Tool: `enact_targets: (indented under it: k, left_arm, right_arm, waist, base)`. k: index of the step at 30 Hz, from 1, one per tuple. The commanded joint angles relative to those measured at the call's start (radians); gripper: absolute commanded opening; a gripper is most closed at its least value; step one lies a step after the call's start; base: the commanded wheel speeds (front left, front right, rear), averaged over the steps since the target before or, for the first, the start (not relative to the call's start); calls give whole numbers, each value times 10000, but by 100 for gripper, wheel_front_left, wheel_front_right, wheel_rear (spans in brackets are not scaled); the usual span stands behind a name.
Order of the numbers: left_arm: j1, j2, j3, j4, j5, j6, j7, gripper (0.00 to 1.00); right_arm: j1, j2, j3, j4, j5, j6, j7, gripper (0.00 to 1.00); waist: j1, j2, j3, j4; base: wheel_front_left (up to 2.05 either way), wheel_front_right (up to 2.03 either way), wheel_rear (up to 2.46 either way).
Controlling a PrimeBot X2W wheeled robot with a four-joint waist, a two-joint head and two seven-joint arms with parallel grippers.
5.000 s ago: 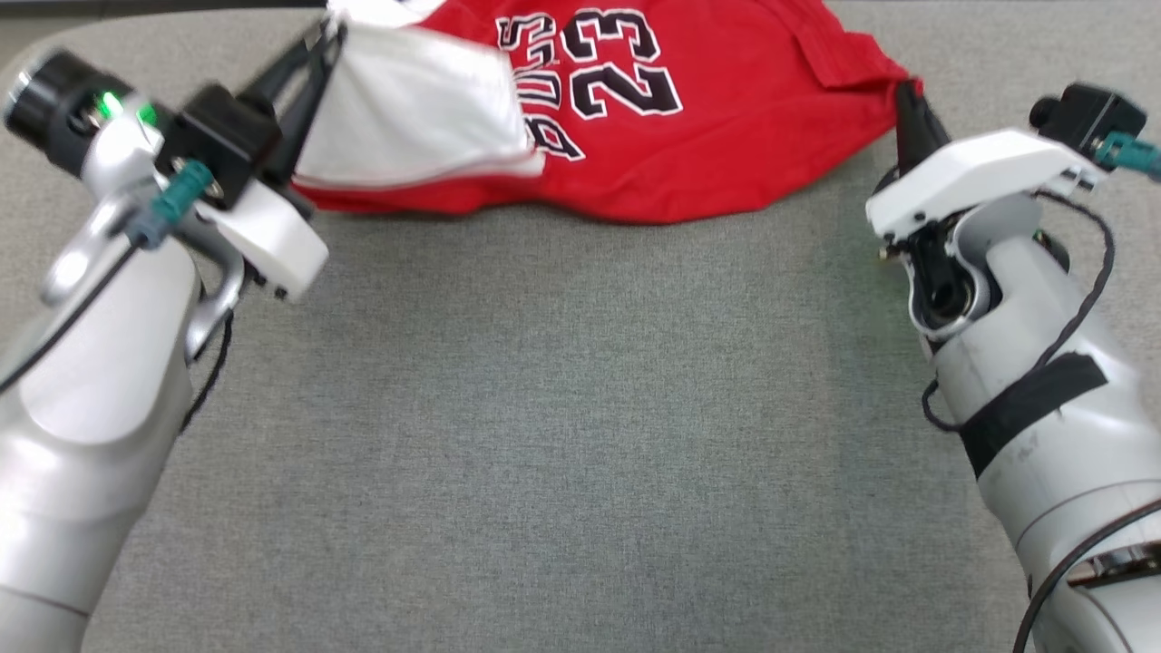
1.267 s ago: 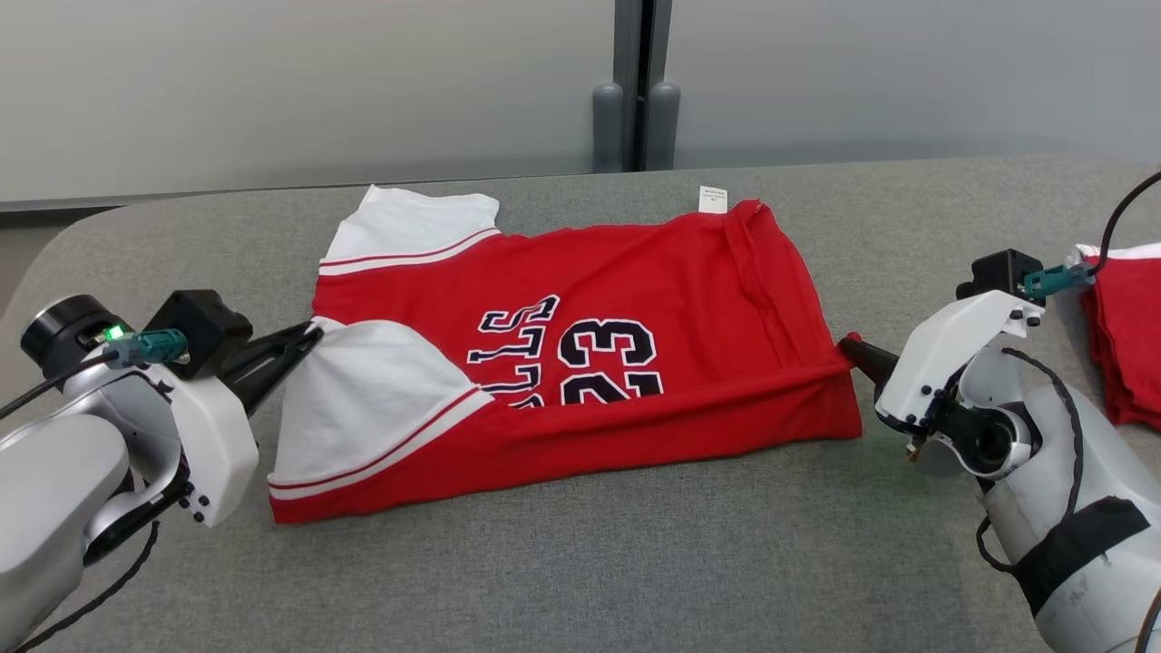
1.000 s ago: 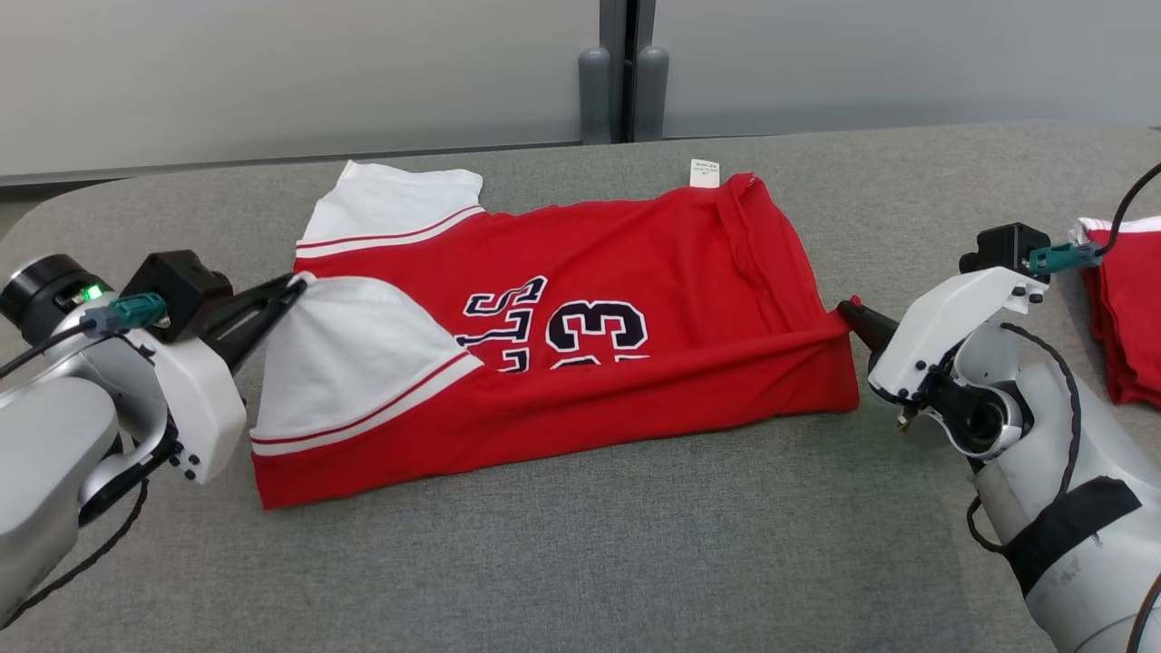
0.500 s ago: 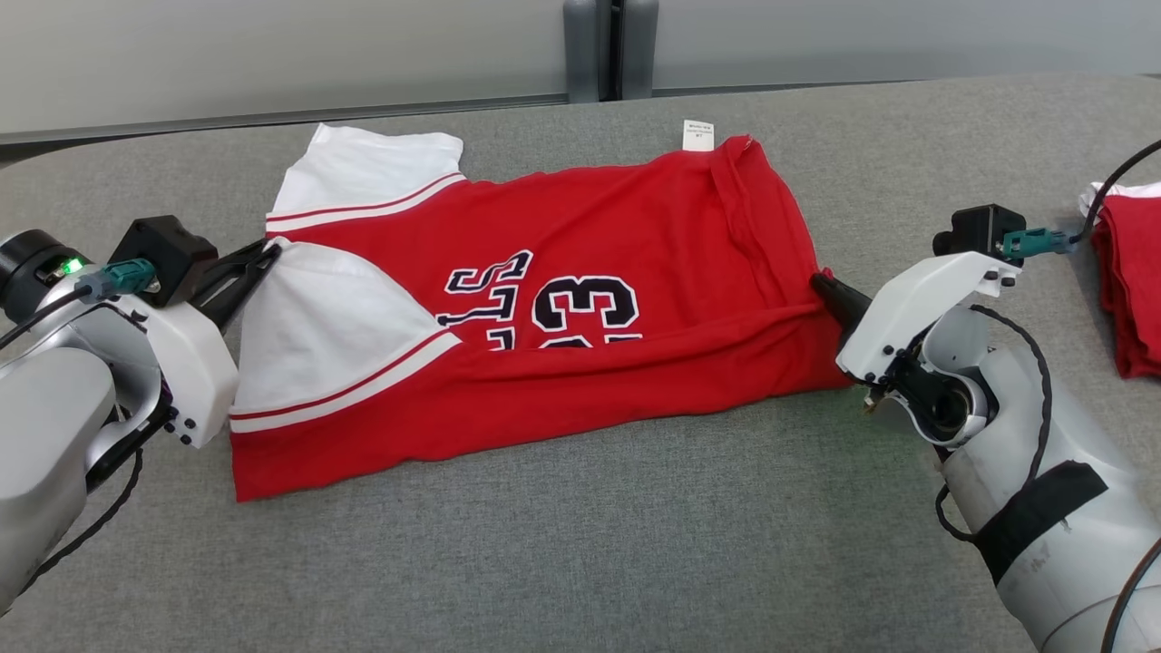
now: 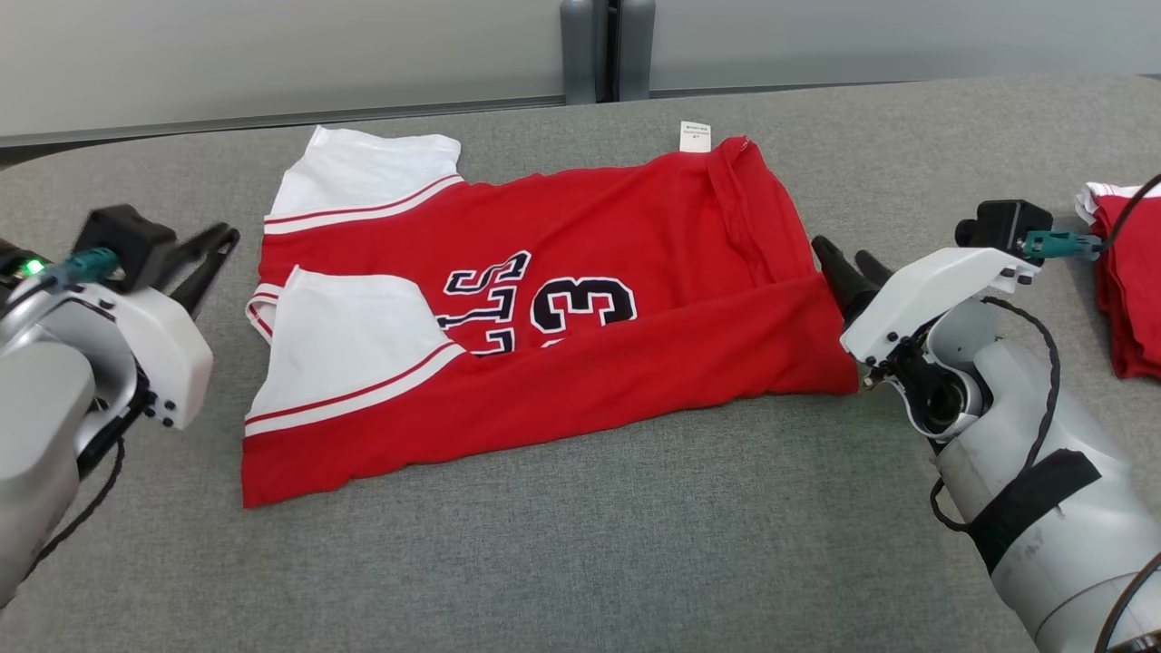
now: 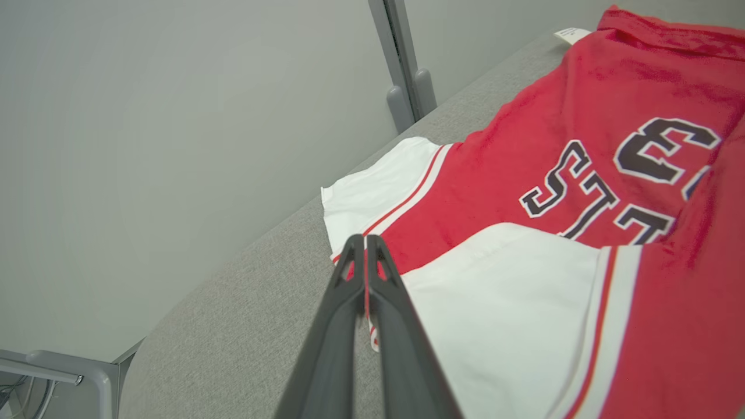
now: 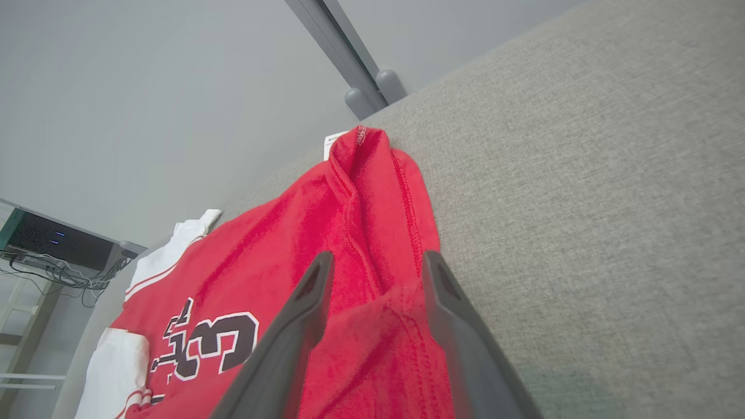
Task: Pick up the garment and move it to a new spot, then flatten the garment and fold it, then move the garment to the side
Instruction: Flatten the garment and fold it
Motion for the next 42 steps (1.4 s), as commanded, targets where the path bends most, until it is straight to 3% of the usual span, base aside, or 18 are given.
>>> enact_targets:
  k: [1,6,12,17,20,24,29,36,42]
  left_arm:
    - [-205,-28,114,156,-83,-4,-81,100]
    - [-183,-405,1109,331,-192,239,-289,100]
    - [1153,-609,4170,-1496,159,1115,-272,100]
    - [3121,-1192,6510,-3208,990,1815,-275,100]
    - [4293,-1688,7697,-4100,1635,2207,-274,100]
    - [5911,-2601,8988,-5002,2439,2636,-276,100]
    - [7613,-3580,9701,-5237,3456,2445,-275,100]
    - [9109,-4648,10651,-4890,4635,2318,-277,100]
    - [9454,-4990,11192,-4352,5268,2078,-276,100]
  right_arm:
    - [-110,-41,33,22,-8,0,-177,100]
    - [131,-313,329,-392,-102,0,-1247,100]
    - [825,-941,1298,-1453,-874,0,-3340,100]
    - [1713,-1455,1634,-2453,-1613,0,-3976,100]
    - [2309,-1651,1071,-3422,-2466,0,-4008,100]
    - [3608,-1422,-5,-4865,-3766,0,-4009,100]
    - [5241,-797,-869,-6065,-5057,0,-4012,100]
    - [6824,3,-1574,-6769,-5801,0,-4012,100]
    - [7165,225,-1715,-6938,-5944,0,-4012,100]
  waist:
    - [0,0,-28,20]
    - [0,0,-330,161]
    - [0,0,-897,393]
    - [0,0,-1373,582]
    - [0,0,-1533,663]
    - [0,0,-1717,693]
    - [0,0,-1989,657]
    - [0,0,-2225,526]
    - [0,0,-2228,369]
  base:
    - [0,0,0]
    - [0,0,0]
    - [0,0,0]
    - [0,0,0]
    - [0,0,0]
    - [0,0,0]
    - [0,0,0]
    - [0,0,0]
    - [0,0,0]
